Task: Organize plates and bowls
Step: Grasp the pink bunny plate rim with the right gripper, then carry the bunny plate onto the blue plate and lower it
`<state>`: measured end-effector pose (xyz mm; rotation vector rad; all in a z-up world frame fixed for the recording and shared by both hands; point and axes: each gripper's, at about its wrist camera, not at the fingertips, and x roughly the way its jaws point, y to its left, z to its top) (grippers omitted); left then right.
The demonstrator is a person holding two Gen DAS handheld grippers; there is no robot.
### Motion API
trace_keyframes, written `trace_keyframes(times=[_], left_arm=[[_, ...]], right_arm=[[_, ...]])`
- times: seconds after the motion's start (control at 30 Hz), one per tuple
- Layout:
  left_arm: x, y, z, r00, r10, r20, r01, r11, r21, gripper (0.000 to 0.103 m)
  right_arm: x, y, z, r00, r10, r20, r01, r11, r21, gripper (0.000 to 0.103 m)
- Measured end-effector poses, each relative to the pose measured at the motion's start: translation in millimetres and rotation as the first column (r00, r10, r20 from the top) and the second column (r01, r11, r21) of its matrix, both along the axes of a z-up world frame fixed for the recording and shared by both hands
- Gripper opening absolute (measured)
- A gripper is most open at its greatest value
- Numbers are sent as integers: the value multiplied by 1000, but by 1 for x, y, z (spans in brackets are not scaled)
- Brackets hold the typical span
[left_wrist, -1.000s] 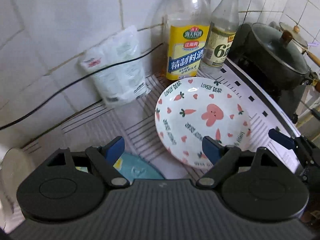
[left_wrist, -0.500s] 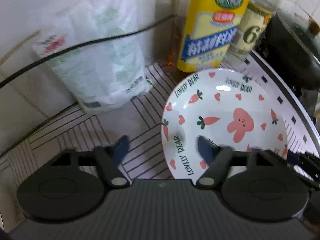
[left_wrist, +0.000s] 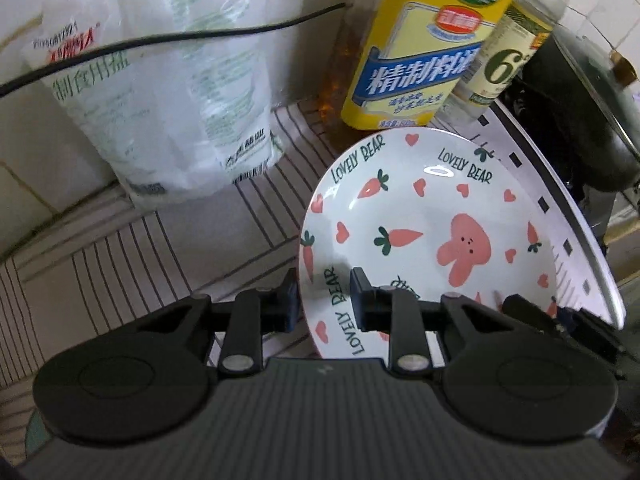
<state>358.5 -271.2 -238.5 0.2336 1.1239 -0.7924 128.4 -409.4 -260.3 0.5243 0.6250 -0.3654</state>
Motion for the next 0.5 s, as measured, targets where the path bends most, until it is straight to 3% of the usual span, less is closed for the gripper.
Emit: trace_keyframes(times=[0.27,0.5], left_arm=[[-17,23,26,996,-73,47,73,997,1,24],[-38,52,51,998,-50,36,50,999,-8,24]], right_arm=[[-10,11,20,997,75,16,-75,997,-9,26],[-23,23,48,992,116,44,-115,993,-17,26]])
